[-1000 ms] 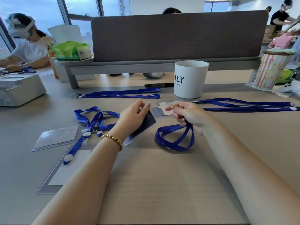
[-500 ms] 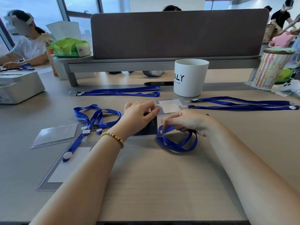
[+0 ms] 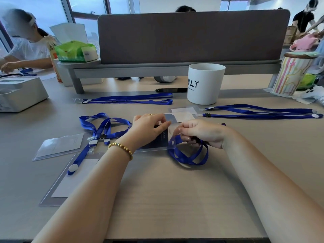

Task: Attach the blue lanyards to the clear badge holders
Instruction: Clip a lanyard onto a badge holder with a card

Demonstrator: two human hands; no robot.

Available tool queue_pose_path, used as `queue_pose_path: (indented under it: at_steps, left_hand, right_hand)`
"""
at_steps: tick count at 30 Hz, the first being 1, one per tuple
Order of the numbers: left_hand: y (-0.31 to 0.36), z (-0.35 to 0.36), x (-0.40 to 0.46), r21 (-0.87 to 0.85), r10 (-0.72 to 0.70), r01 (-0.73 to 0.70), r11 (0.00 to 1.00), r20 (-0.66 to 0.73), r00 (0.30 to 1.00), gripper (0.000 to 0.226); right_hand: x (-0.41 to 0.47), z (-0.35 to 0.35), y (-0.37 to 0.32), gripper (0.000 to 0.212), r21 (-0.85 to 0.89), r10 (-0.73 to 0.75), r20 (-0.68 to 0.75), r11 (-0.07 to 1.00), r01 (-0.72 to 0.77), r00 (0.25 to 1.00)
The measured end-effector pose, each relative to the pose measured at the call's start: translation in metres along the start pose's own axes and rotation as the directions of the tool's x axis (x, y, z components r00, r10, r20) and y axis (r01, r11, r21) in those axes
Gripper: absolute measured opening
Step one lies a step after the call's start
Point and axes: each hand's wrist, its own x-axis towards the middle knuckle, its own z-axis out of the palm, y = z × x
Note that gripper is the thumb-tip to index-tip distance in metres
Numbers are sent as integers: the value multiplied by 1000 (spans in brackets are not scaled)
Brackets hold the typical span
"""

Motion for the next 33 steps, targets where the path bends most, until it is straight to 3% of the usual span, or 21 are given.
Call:
queue_pose_path:
  at_steps: [2, 4, 7, 20, 28, 33]
  left_hand:
    - [-2, 2, 0, -52, -9, 13, 999, 71, 997, 29]
    - [0, 2, -1, -234, 17, 15, 972, 135, 991, 27]
    - [3, -3, -4, -407, 26, 63, 911, 209, 978, 31]
    - [3, -10, -6, -401, 12, 102, 911, 272, 962, 34]
    - [2, -11, -4, -349, 24, 57, 935, 222, 975, 25]
    - [9, -16, -5, -336, 39, 45, 941, 237, 971, 23]
  right_hand:
    - [1, 0, 1, 20, -32, 7, -38, 999, -9, 999]
    - [2, 0, 1, 17, -43, 14, -71, 999, -18, 997]
    - [4, -2, 2, 17, 60, 8, -99, 998, -2, 995]
    - [0, -1, -5, 12, 172, 30, -131, 985, -7, 991]
    - [-3, 7, -9, 19, 49, 23, -202, 999, -14, 979]
    - [-5, 11, -13, 12, 45, 15, -274, 999, -2, 962]
